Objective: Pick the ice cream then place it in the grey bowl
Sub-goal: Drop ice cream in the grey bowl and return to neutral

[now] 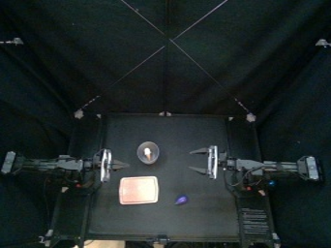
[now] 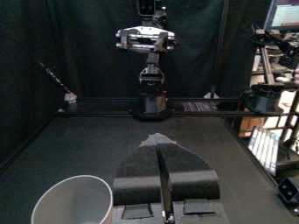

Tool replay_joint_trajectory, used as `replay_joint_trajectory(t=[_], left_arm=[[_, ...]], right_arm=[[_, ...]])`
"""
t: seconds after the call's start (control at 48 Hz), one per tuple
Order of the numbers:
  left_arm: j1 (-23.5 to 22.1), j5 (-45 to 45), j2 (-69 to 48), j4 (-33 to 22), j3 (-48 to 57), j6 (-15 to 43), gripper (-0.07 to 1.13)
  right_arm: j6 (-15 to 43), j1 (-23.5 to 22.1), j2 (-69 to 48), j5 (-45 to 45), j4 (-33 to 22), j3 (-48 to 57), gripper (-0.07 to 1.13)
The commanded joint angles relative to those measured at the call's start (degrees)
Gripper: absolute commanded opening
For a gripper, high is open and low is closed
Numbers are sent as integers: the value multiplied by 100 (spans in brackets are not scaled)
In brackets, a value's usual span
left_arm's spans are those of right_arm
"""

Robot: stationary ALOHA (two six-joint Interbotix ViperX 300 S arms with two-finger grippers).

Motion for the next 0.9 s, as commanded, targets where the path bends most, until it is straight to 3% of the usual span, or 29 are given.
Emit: replay_joint_trajectory(t=[0.021,0.896], left_arm=[[0,-26,18,9,-70,9,-3],[9,-26,18,62,-44,9,-3]], right_arm=[[0,70,-396,97,97,185,102],[-18,202,-642,536,105,457,102]])
